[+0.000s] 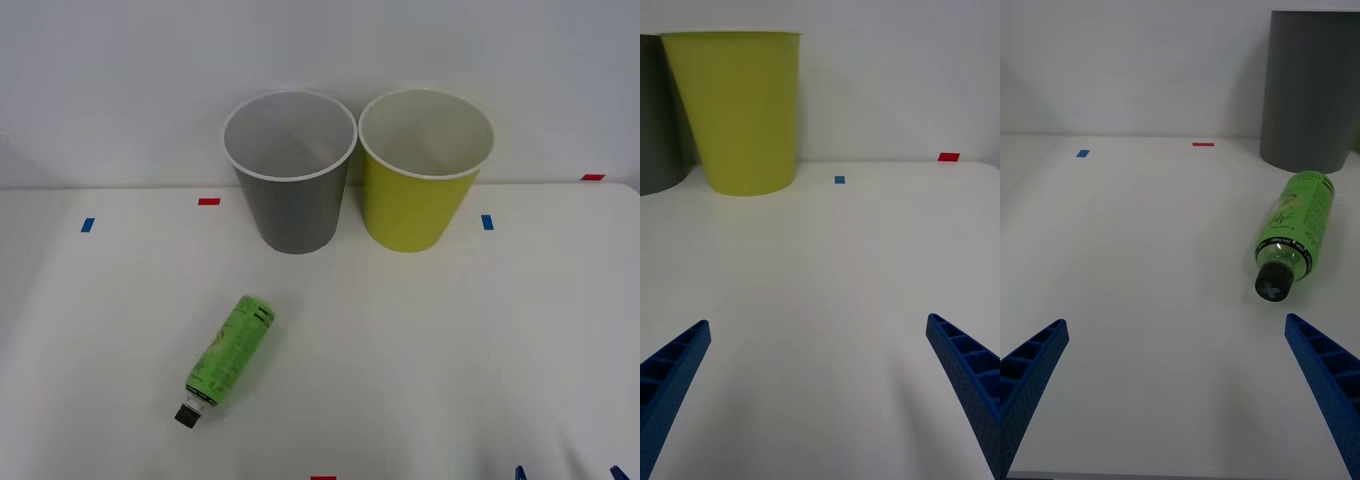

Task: Put cans in the gray bin and PET bottles in the light green bin.

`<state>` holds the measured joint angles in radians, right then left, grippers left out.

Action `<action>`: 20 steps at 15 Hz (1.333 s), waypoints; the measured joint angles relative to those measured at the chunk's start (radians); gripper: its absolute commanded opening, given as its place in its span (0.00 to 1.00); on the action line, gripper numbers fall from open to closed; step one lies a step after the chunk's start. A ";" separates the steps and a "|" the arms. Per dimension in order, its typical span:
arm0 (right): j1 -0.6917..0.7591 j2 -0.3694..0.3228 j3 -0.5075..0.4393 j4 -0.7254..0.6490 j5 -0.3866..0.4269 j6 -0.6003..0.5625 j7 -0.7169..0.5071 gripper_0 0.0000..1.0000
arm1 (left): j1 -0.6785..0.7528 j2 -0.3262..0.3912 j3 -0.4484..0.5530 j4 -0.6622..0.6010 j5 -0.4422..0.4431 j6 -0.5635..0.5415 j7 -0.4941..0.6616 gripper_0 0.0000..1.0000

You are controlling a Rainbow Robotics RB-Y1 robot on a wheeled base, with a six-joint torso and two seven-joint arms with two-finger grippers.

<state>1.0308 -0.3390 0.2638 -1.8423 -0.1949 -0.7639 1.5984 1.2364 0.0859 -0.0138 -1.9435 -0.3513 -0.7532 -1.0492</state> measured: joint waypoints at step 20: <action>0.000 0.000 0.000 0.000 0.000 0.000 0.000 1.00 | 0.000 0.000 0.000 0.000 0.000 0.000 0.000 1.00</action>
<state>1.0308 -0.3390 0.2638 -1.8423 -0.1949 -0.7639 1.5984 1.2364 0.0859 -0.0138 -1.9435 -0.3513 -0.7532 -1.0492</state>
